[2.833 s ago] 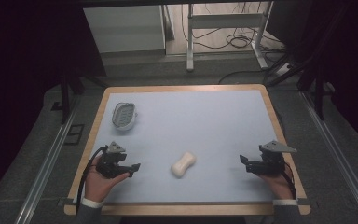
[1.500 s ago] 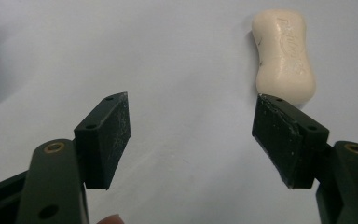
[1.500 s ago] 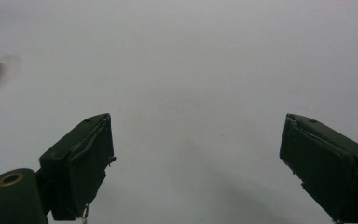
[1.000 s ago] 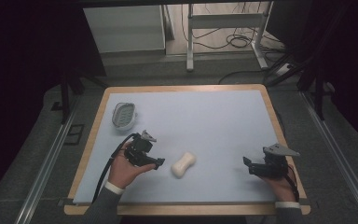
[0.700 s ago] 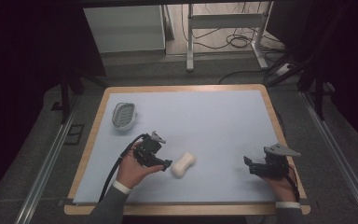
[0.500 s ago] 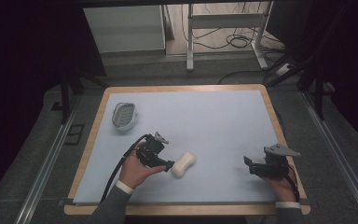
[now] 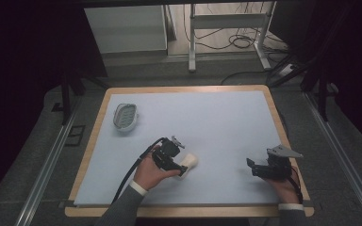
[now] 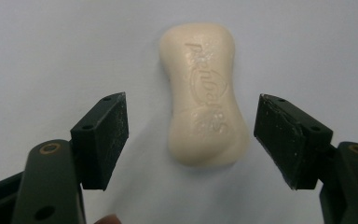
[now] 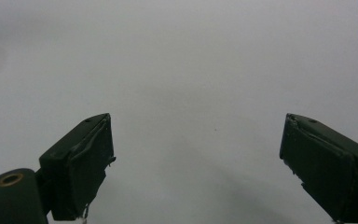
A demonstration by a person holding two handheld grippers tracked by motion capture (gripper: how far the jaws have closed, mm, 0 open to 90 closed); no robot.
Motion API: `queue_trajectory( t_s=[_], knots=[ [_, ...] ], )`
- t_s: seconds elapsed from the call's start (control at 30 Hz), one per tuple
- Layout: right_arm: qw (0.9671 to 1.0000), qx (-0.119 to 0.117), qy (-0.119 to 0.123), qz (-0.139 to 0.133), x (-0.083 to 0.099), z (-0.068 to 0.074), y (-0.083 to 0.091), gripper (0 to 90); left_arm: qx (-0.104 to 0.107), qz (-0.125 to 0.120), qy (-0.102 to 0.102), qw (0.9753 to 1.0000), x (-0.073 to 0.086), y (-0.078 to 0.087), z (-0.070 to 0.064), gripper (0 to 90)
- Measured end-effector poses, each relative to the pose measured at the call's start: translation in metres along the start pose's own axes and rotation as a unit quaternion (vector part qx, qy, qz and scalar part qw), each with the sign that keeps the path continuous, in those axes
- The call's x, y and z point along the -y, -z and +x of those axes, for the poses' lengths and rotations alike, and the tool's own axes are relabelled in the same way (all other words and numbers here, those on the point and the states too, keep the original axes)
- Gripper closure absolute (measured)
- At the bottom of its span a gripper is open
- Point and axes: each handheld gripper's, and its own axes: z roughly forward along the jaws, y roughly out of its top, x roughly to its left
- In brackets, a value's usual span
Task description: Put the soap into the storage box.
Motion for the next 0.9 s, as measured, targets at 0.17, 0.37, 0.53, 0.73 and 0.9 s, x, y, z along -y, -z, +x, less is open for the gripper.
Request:
queue_trajectory(
  t_s=[0.17, 0.37, 0.53, 0.73, 0.9],
  knots=[
    [1.0, 0.002, -0.002, 0.001, 0.0, -0.001, 0.0, 9.4, 0.002, 0.01, -0.004, 0.9999, -0.007, -0.008, -0.004, 26.5],
    [1.0, 0.003, -0.001, 0.001, 0.001, -0.001, 0.0, 9.4, -0.001, 0.029, -0.008, 0.9996, -0.015, -0.02, -0.008, 27.4],
    [1.0, 0.003, -0.001, 0.002, 0.001, -0.002, 0.0, 9.4, -0.003, 0.039, -0.008, 0.9992, -0.018, -0.028, -0.009, 29.8],
    [1.0, 0.0, -0.005, -0.008, 0.0, -0.002, 0.002, 9.4, -0.007, 0.048, -0.006, 0.9988, -0.02, -0.036, -0.007, 33.7],
    [1.0, 0.002, -0.006, -0.005, 0.0, -0.003, 0.002, 9.4, -0.005, 0.053, -0.007, 0.9986, -0.02, -0.041, -0.007, 39.4]
  ],
)
